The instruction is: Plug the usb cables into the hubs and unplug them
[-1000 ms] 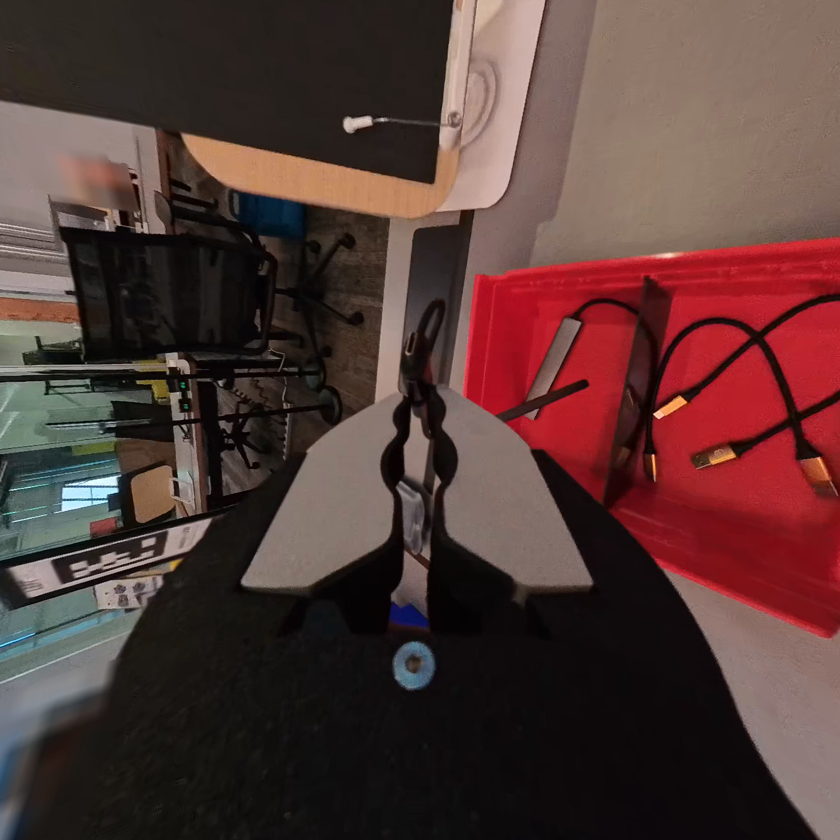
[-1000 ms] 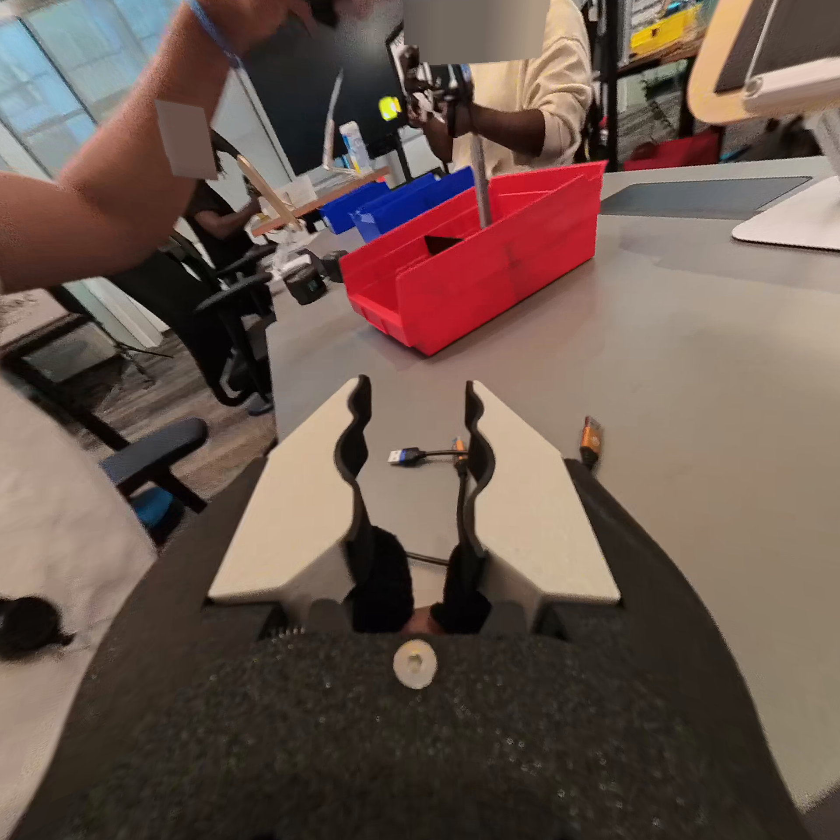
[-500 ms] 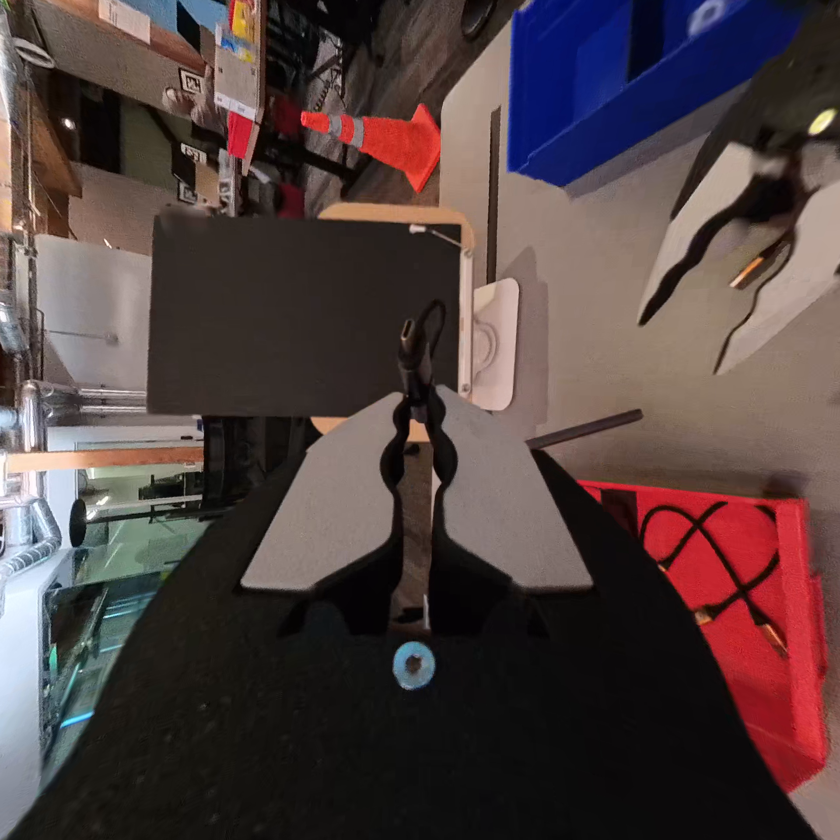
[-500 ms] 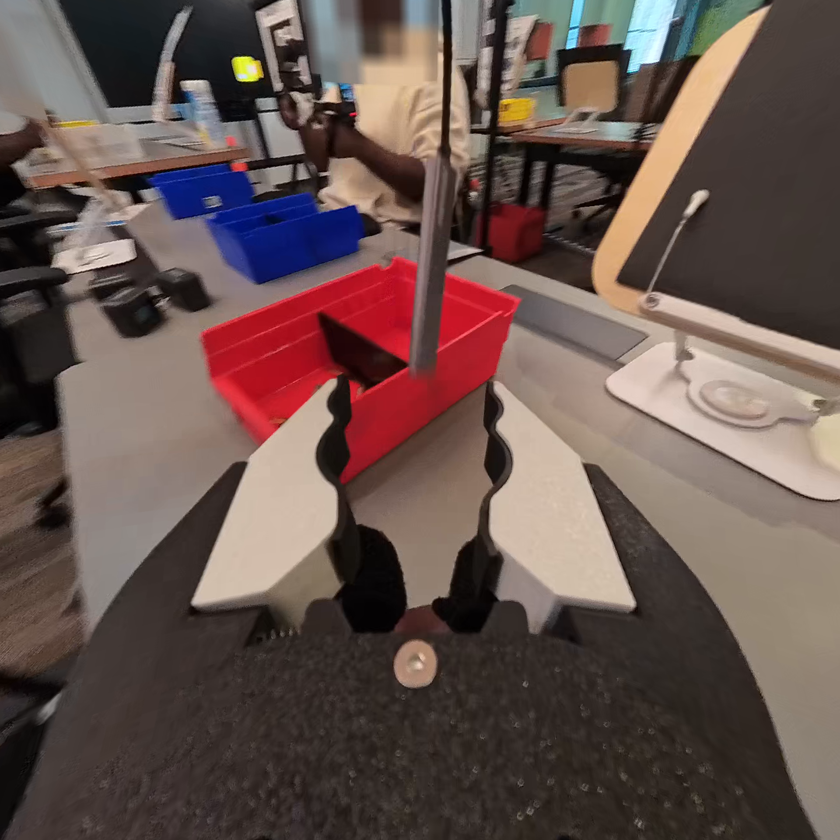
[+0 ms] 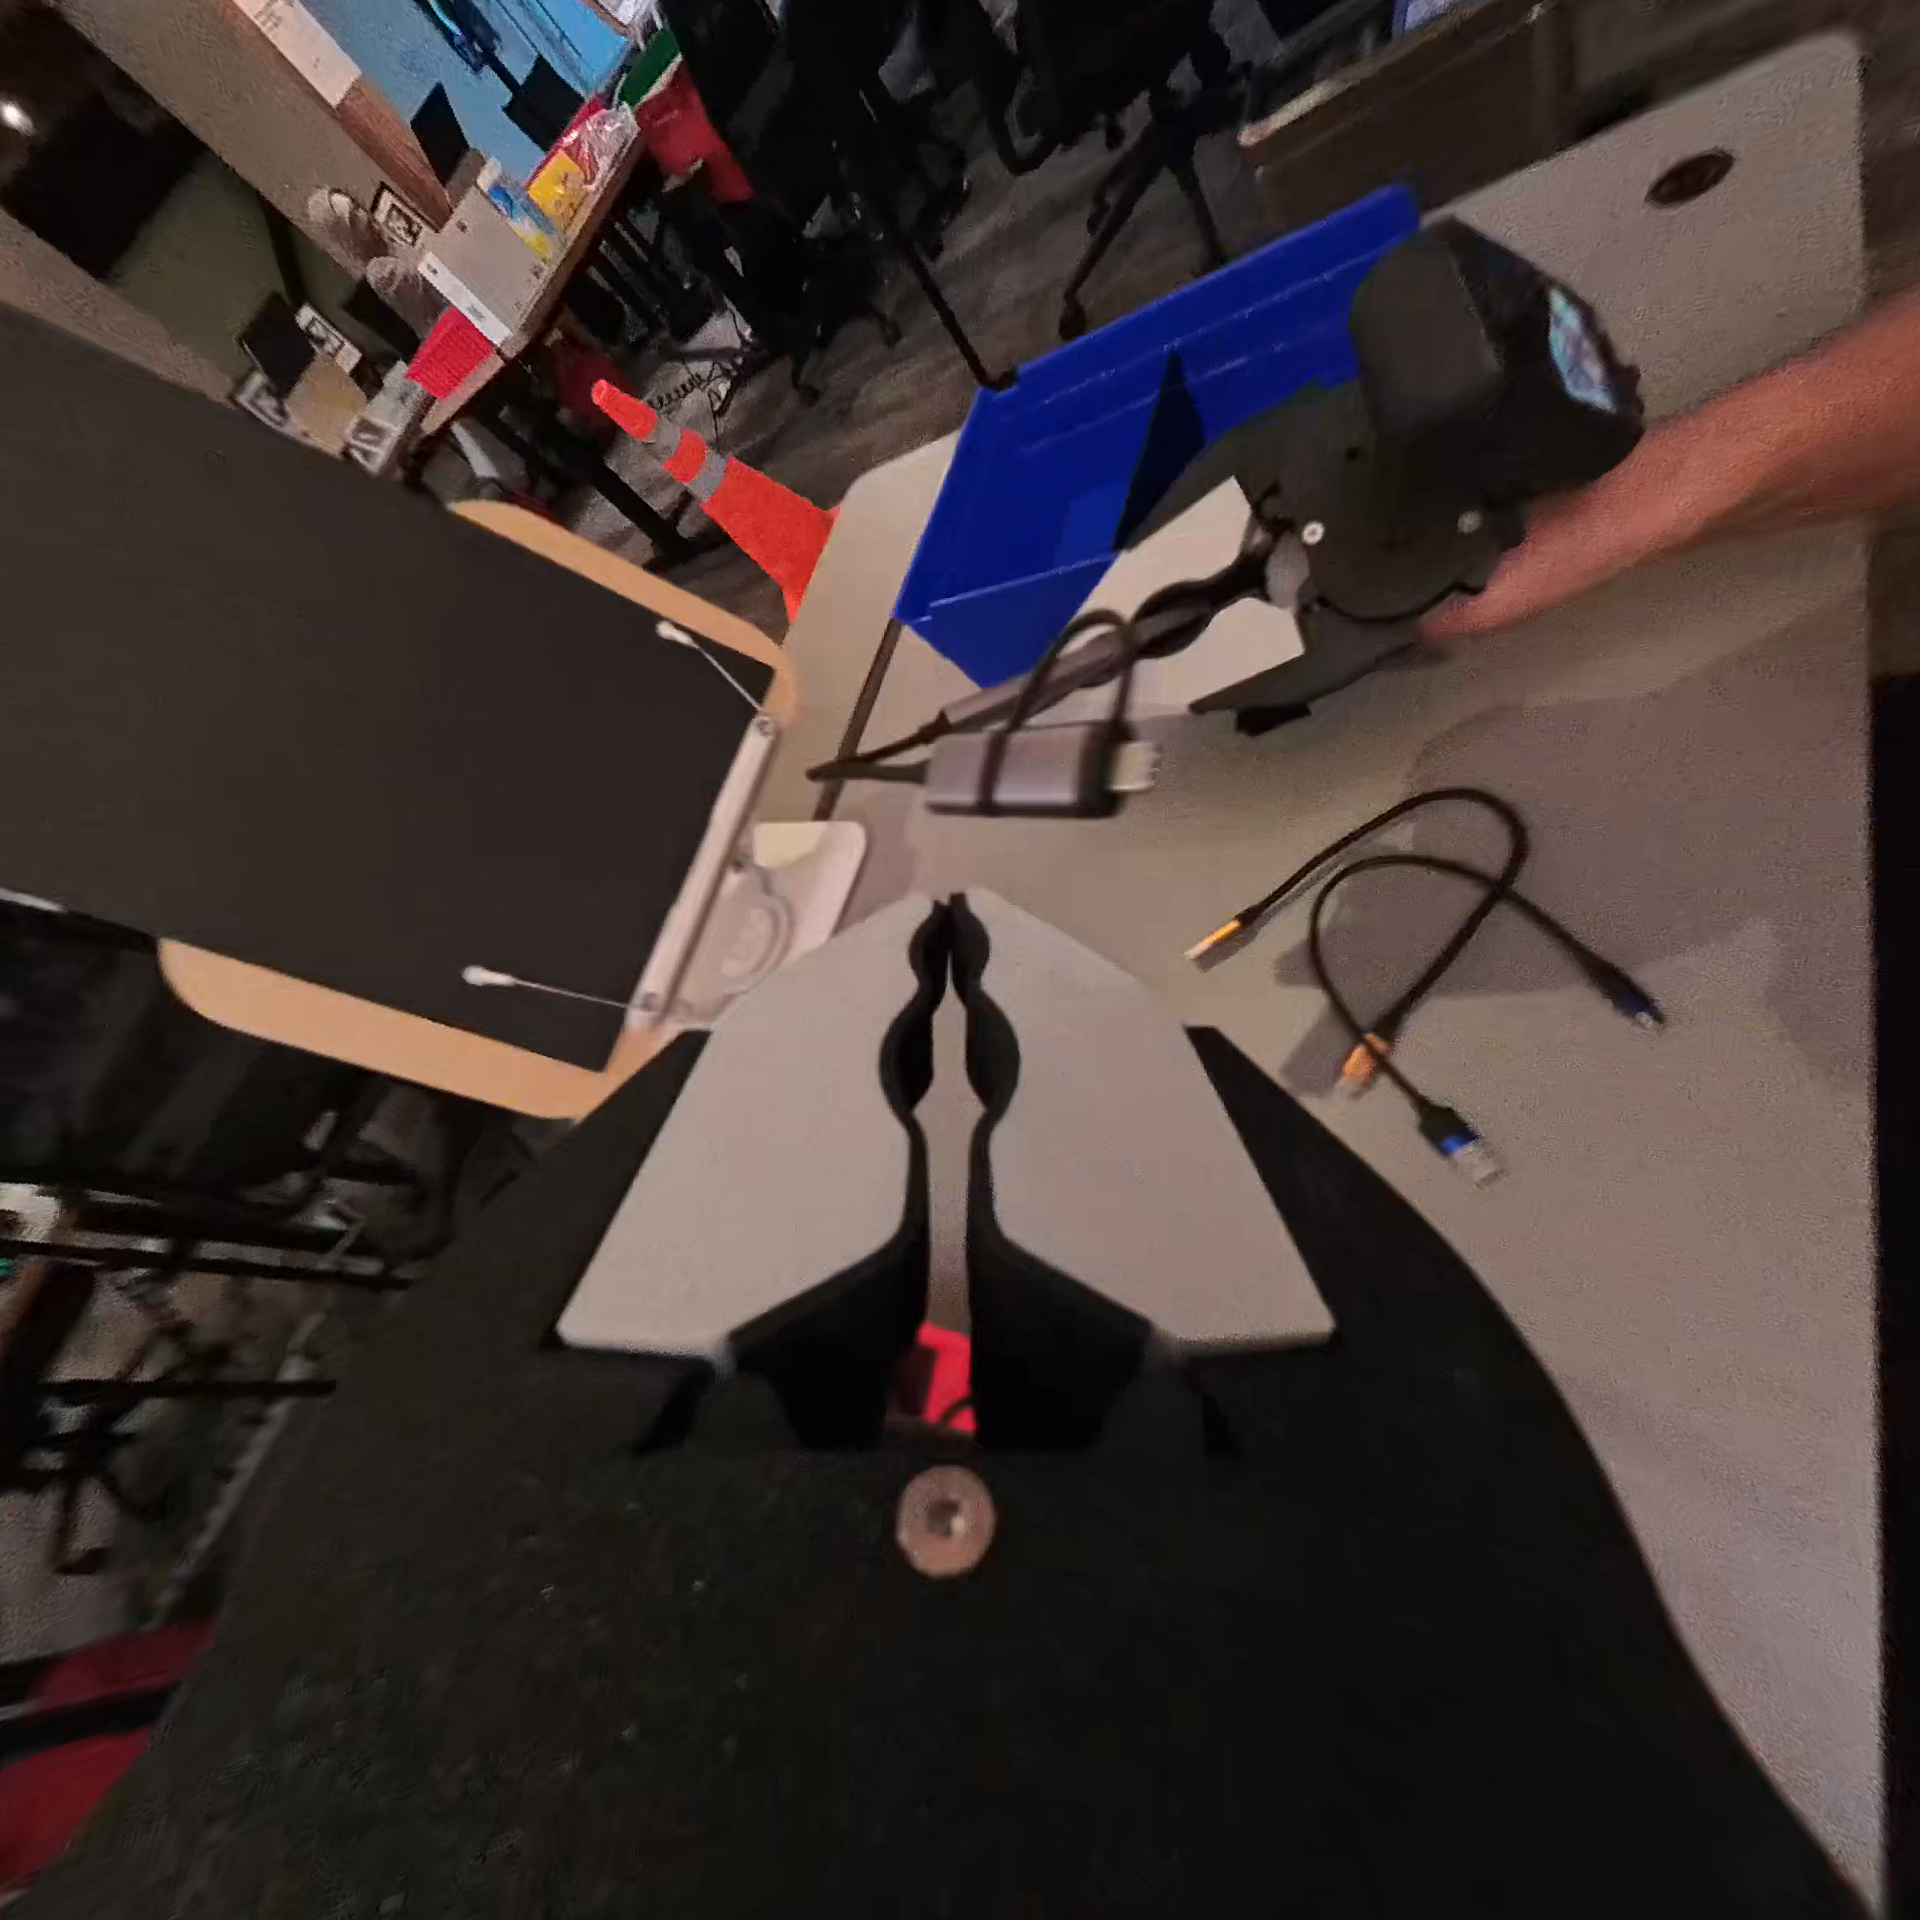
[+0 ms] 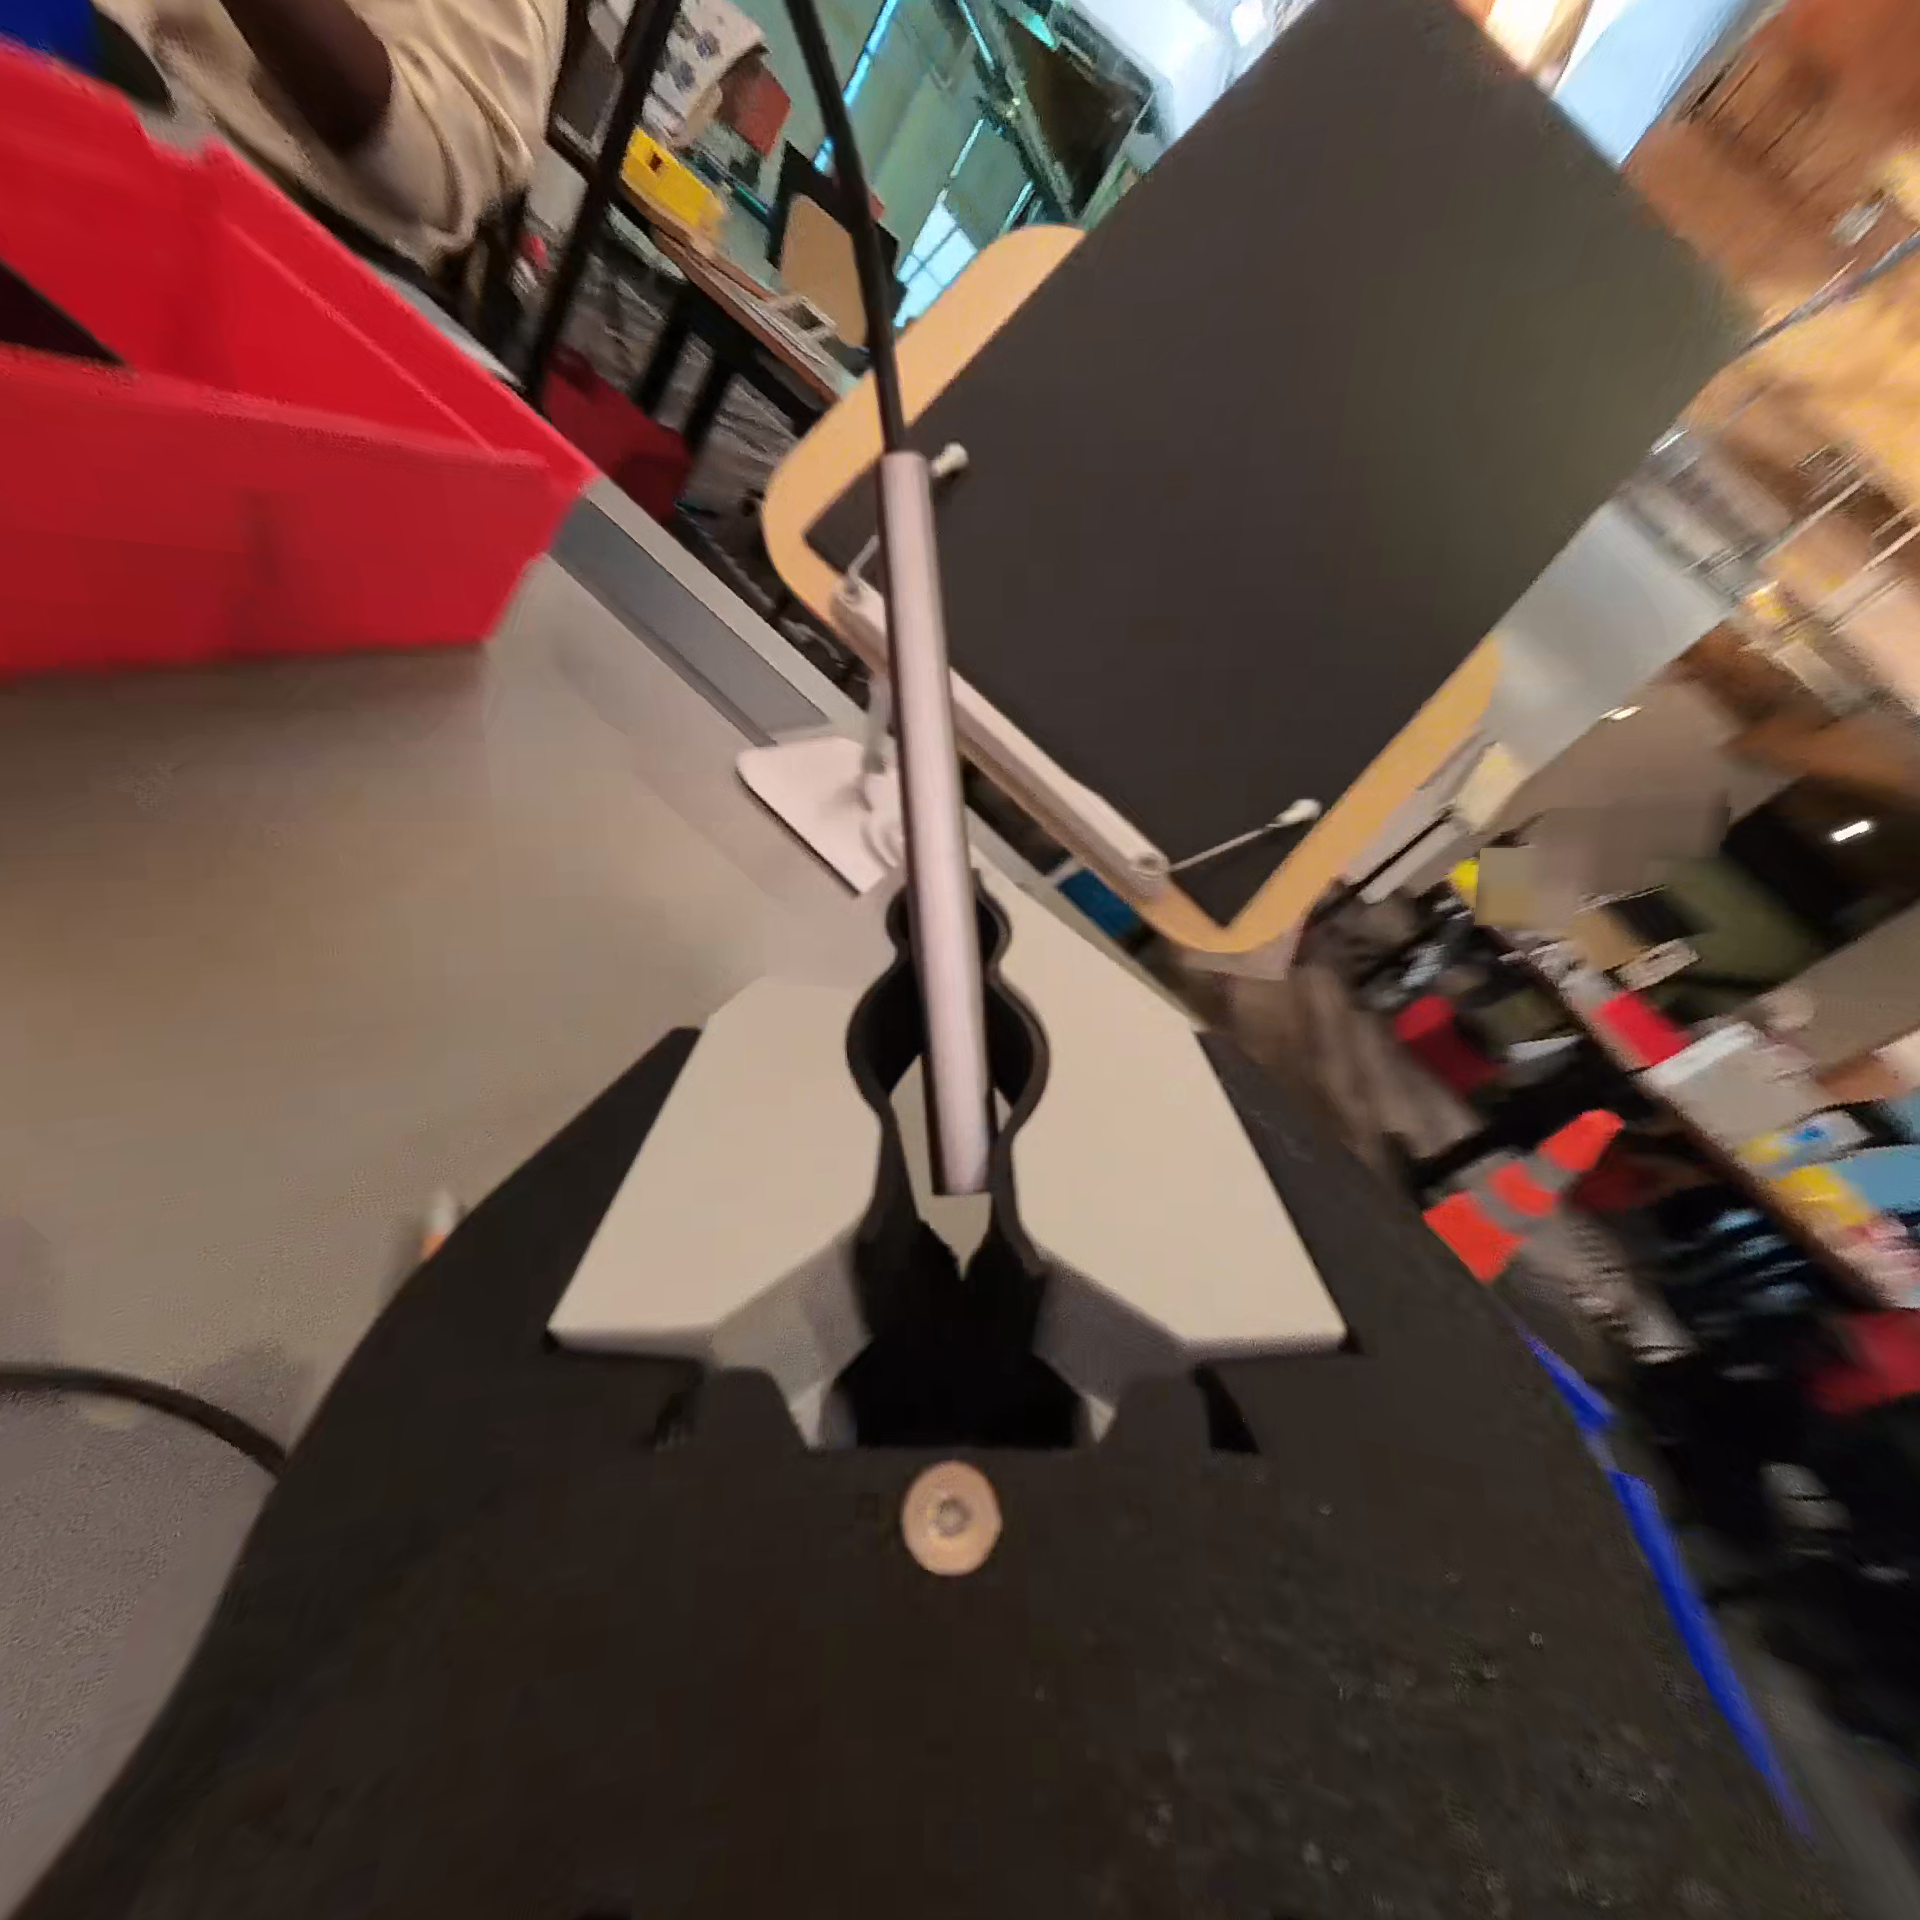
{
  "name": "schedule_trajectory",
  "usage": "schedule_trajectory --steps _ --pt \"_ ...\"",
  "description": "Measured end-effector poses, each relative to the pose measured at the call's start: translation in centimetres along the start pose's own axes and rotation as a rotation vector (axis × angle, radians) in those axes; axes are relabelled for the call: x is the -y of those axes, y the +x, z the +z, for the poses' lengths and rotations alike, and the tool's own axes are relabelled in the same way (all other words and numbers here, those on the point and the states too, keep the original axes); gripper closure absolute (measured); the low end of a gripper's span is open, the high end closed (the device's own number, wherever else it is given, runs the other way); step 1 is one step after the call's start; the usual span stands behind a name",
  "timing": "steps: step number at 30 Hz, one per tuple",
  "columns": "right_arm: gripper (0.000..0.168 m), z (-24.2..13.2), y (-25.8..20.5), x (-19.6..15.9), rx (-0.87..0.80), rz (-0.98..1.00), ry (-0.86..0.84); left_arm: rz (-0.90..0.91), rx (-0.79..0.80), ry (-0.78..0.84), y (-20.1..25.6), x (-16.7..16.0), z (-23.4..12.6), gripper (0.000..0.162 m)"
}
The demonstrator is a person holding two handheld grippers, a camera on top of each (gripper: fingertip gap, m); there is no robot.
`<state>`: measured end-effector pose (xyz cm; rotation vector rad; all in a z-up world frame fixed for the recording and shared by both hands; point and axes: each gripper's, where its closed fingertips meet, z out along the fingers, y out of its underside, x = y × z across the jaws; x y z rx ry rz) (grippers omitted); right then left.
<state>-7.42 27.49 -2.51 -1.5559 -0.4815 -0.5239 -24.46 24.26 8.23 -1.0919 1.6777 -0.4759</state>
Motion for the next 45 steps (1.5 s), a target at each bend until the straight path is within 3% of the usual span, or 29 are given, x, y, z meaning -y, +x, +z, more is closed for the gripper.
schedule_trajectory --steps 3,6,10,15,19,22,26,28,30,33,36,38,42,45 --pt "0.165 -1.3 0.7 -1.2 -0.066 -0.200 0.024 -0.218 -0.068 0.044 2.7 -2.9 -0.2 0.155" --pt "0.165 -2.7 0.2 -0.2 -0.159 -0.533 0.117 -0.476 -0.045 0.098 2.4 -5.1 0.1 0.153" --pt "0.166 -4.3 -2.6 1.6 -0.208 -0.700 0.282 -0.811 -0.250 0.155 4.8 -5.4 3.4 0.114" --pt "0.166 -7.0 -4.0 5.7 -0.346 -0.835 0.498 -0.906 -0.390 0.126 7.2 -4.7 6.7 0.090" --pt "0.166 -7.9 -4.5 6.7 -0.396 -0.912 0.548 -0.946 -0.545 0.170 9.0 -2.8 7.1 0.090" --pt "0.166 -7.8 -4.9 6.6 -0.406 -0.933 0.537 -0.961 -0.728 0.146 11.5 -1.8 6.9 0.115" --pt "0.166 -7.7 -5.6 6.6 -0.395 -0.962 0.540 -0.959 -0.759 0.065 13.4 -2.4 8.2 0.118" --pt "0.166 -7.8 -6.2 6.5 -0.389 -0.984 0.546 -0.954 -0.751 0.069 13.6 -2.4 8.8 0.129" --pt "0.165 -7.5 -6.3 6.1 -0.387 -0.993 0.524 -0.938 -0.772 0.066 14.0 -2.4 8.9 0.150" --pt "0.158 -6.7 -6.4 5.3 -0.346 -0.947 0.485 -0.813 -0.653 0.017 13.8 -3.5 9.7 0.153" --pt "0.143 -5.2 -6.5 2.3 -0.145 -0.778 0.347 -0.628 -0.460 -0.003 12.4 -4.6 9.7 0.153" --pt "0.143 -3.9 -6.6 -0.8 0.010 -0.643 0.214 -0.489 -0.282 0.006 10.9 -5.5 9.1 0.153" --pt "0.126 -2.8 -9.0 -6.6 0.400 -0.193 -0.095 -0.294 0.087 -0.075 8.4 -8.4 6.8 0.153" --pt "0.121 -3.0 -10.4 -8.2 0.558 0.122 -0.267 -0.145 0.251 -0.163 8.9 -10.9 5.7 0.153"
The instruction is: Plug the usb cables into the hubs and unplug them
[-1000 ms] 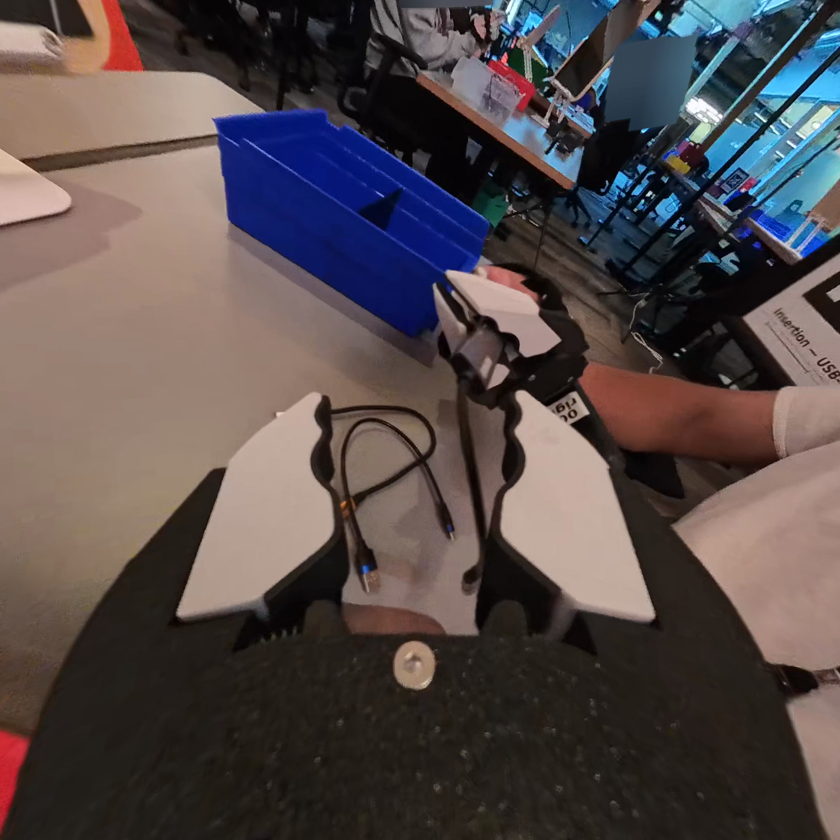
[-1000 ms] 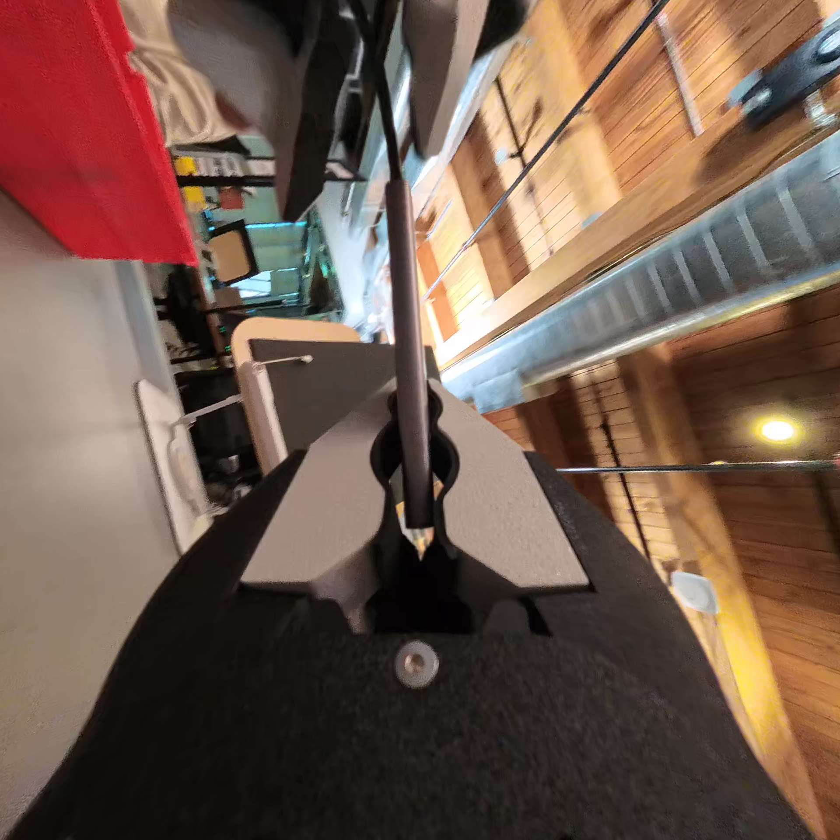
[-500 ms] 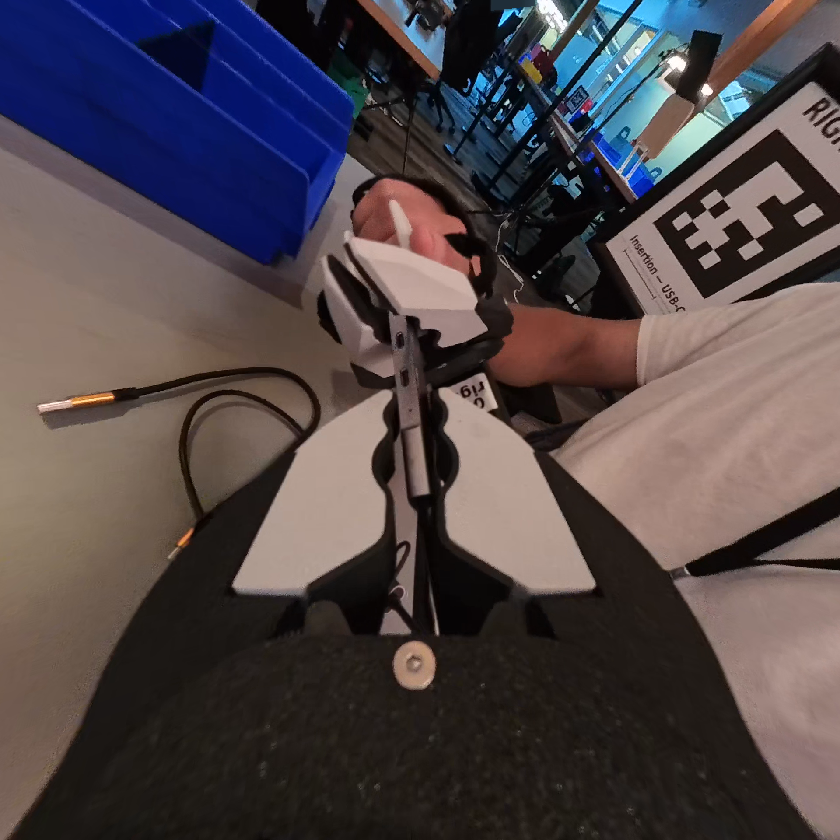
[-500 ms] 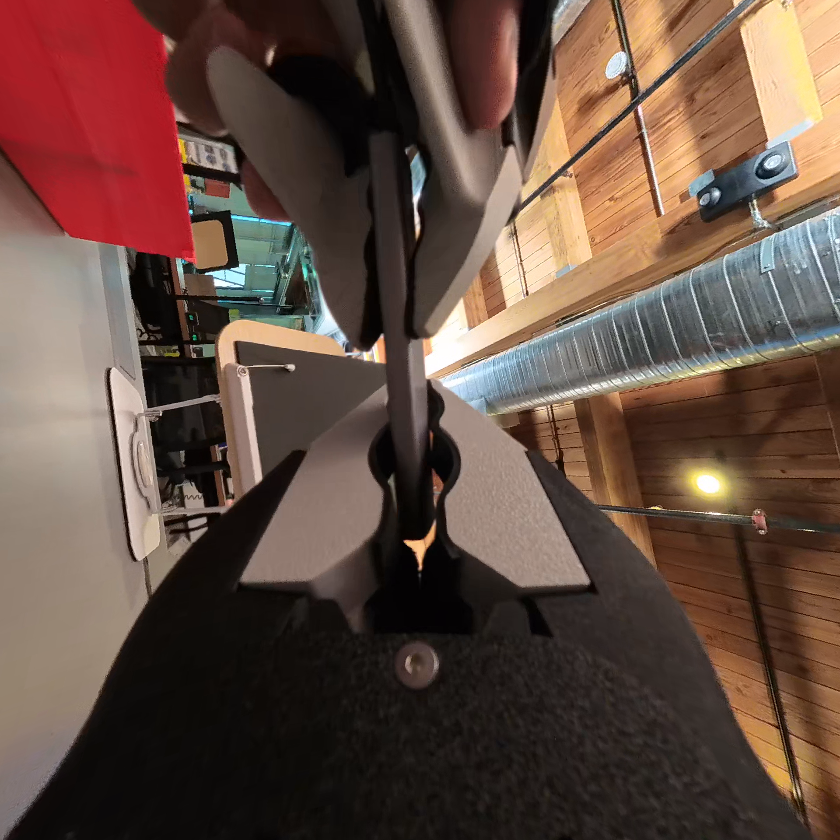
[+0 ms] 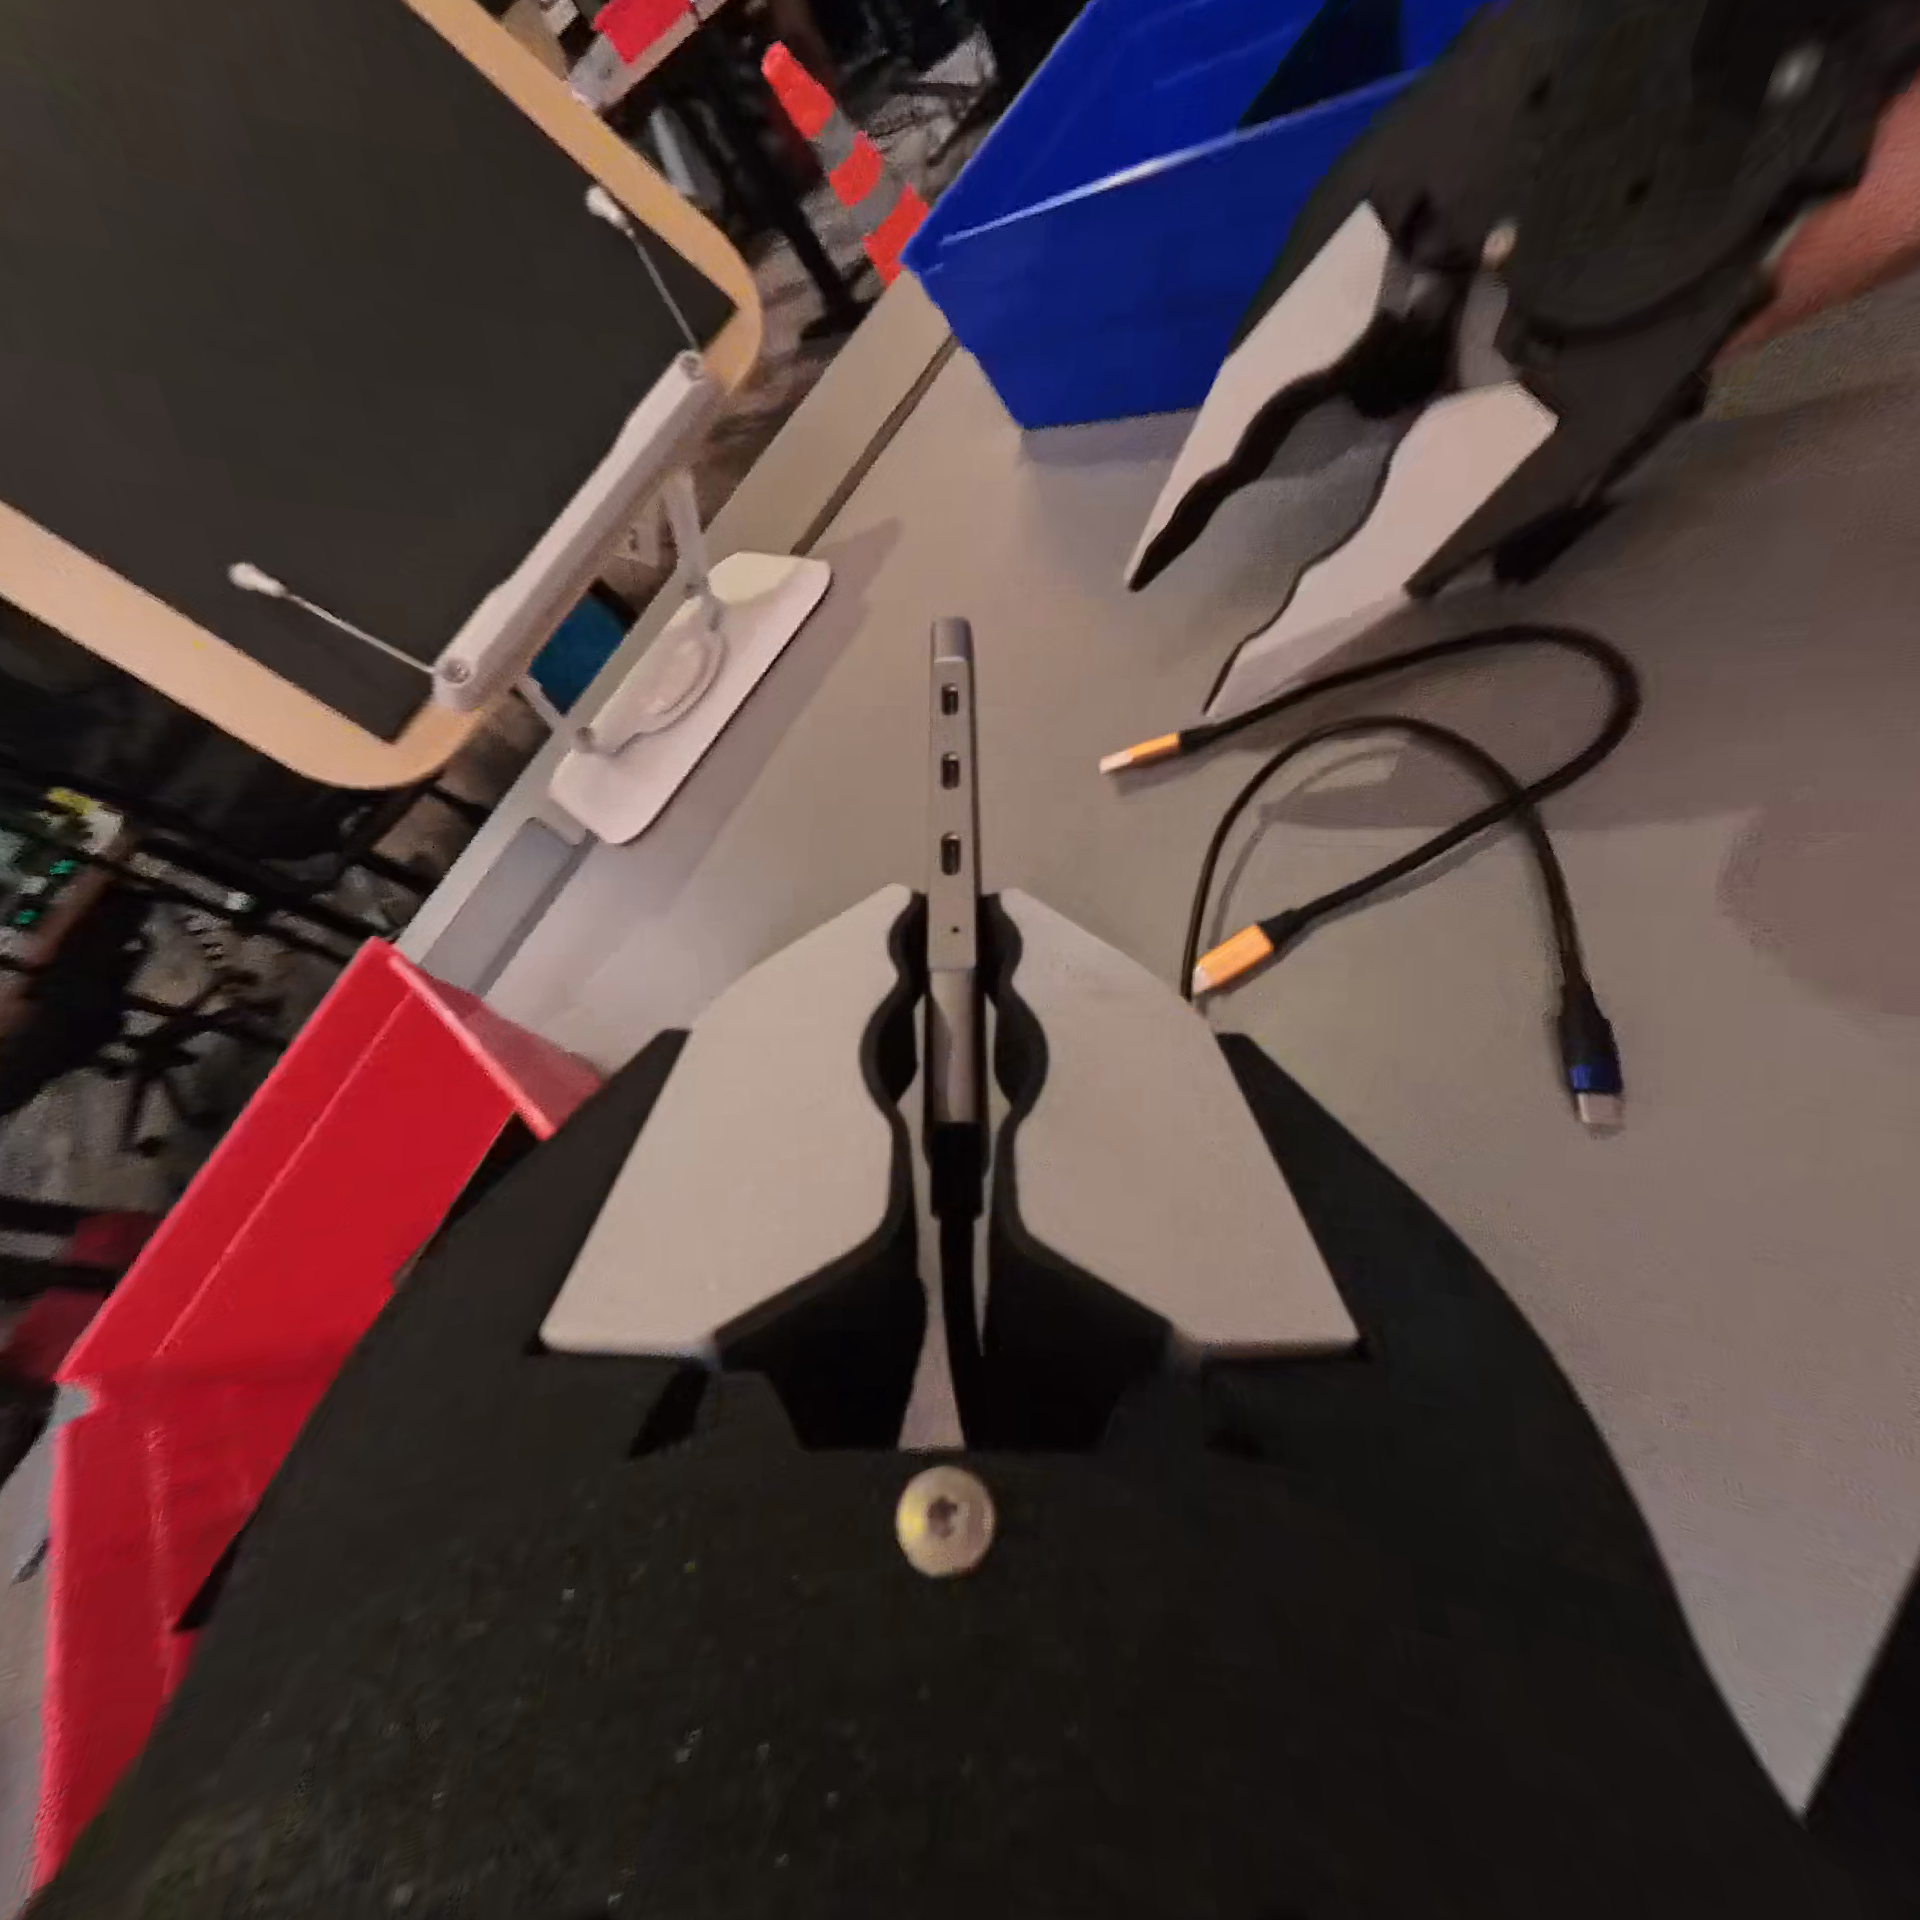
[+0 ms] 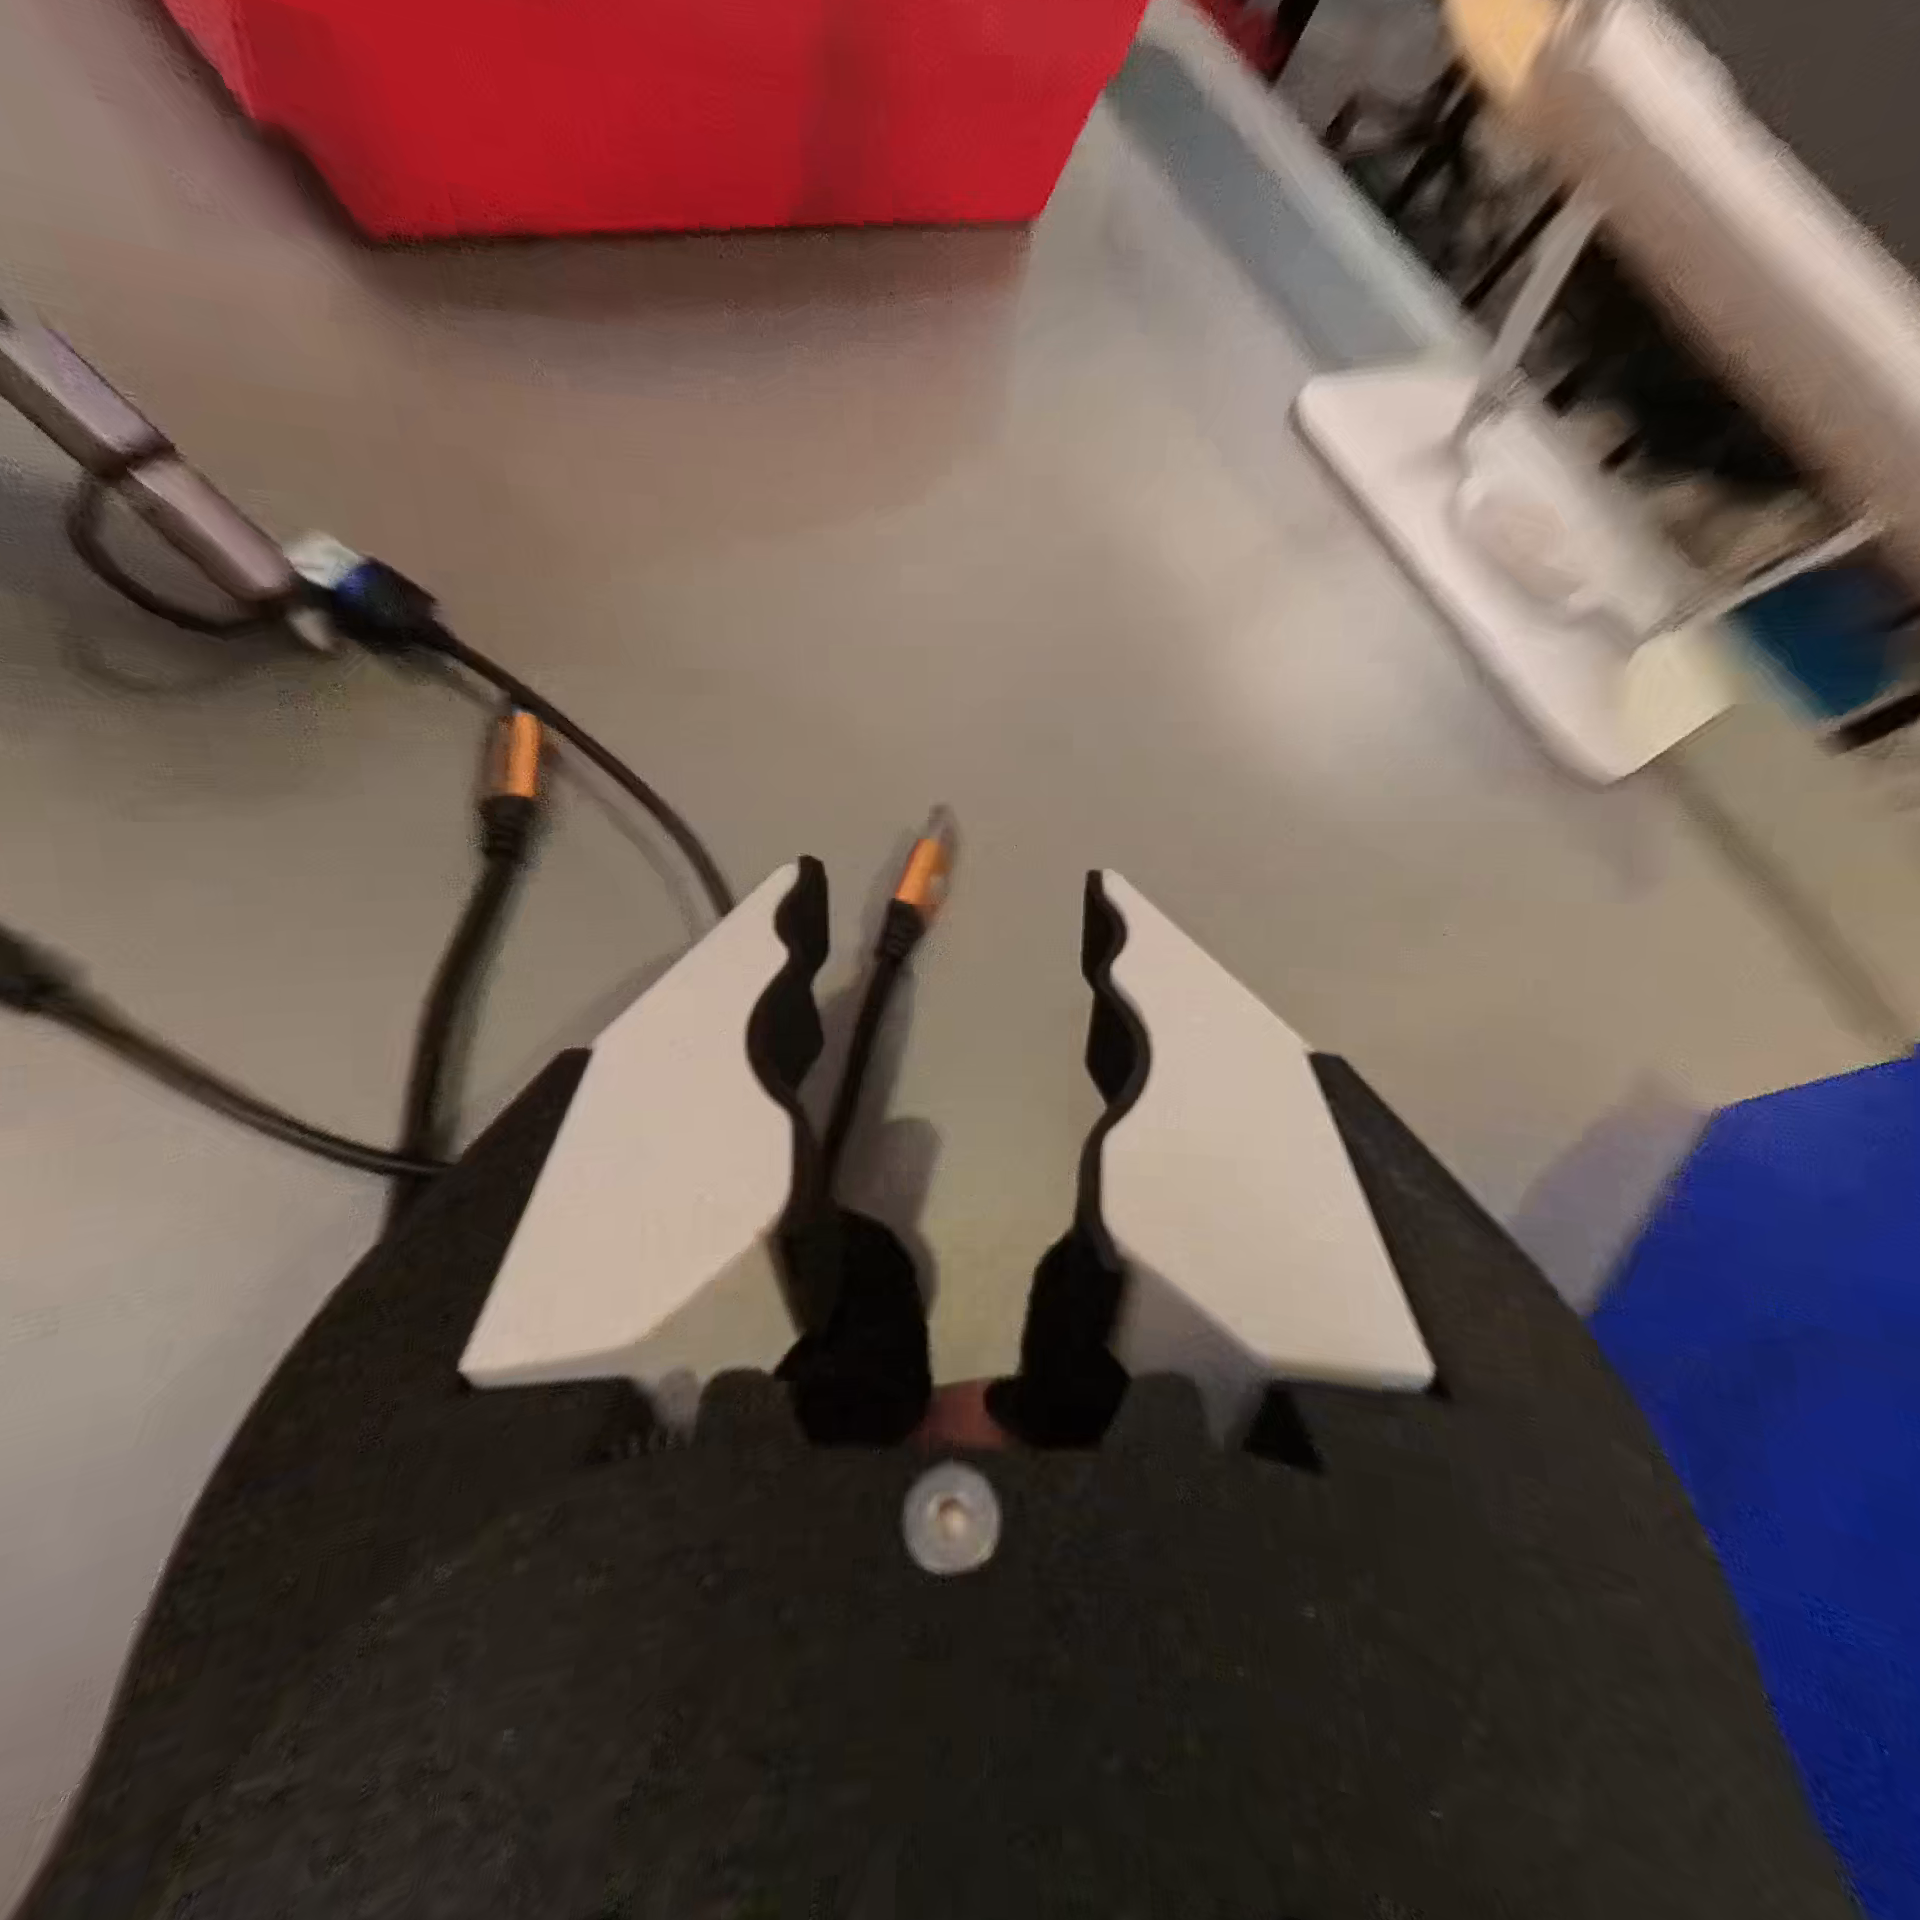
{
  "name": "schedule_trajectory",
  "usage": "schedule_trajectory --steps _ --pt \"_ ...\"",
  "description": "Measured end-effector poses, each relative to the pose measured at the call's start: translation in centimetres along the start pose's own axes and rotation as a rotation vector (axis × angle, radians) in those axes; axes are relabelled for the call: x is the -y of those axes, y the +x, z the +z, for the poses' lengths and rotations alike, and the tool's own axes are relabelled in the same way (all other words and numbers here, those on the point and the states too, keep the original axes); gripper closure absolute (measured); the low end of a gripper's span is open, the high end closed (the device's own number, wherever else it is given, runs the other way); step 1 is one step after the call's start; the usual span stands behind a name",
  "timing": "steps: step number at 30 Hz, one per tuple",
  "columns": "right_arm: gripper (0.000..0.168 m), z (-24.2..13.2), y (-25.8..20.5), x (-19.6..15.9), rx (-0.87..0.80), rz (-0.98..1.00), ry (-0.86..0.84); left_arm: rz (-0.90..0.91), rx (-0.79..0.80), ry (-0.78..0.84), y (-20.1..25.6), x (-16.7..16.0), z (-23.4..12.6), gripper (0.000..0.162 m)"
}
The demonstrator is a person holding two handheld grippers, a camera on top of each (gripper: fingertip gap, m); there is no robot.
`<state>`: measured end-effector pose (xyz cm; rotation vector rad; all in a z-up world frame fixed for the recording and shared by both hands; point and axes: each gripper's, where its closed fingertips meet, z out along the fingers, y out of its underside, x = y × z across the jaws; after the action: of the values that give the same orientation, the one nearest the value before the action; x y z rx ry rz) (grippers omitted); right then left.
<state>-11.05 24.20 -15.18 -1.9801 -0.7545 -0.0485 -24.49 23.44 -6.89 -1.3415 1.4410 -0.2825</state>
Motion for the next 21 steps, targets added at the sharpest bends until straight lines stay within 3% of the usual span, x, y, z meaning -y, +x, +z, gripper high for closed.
schedule_trajectory --steps 4,7,11,15,21 --pt "0.113 -0.2 -3.7 0.5 0.281 0.274 -0.032 -0.021 0.091 -0.017 0.0 -2.4 -0.3 0.153" --pt "0.115 -1.5 -6.7 2.6 0.415 0.279 0.026 -0.087 0.103 -0.034 -0.8 -3.5 -0.9 0.153" --pt "0.126 -1.3 -9.0 2.1 0.396 0.056 0.023 -0.182 0.074 0.011 -0.4 -3.9 -2.7 0.153" --pt "0.127 -1.2 -8.9 0.6 0.453 -0.059 -0.023 -0.166 0.074 0.039 0.2 -4.4 -4.1 0.153" --pt "0.131 0.3 -8.7 -0.3 0.406 -0.036 -0.112 -0.084 0.109 0.005 0.6 -4.9 -3.7 0.153"
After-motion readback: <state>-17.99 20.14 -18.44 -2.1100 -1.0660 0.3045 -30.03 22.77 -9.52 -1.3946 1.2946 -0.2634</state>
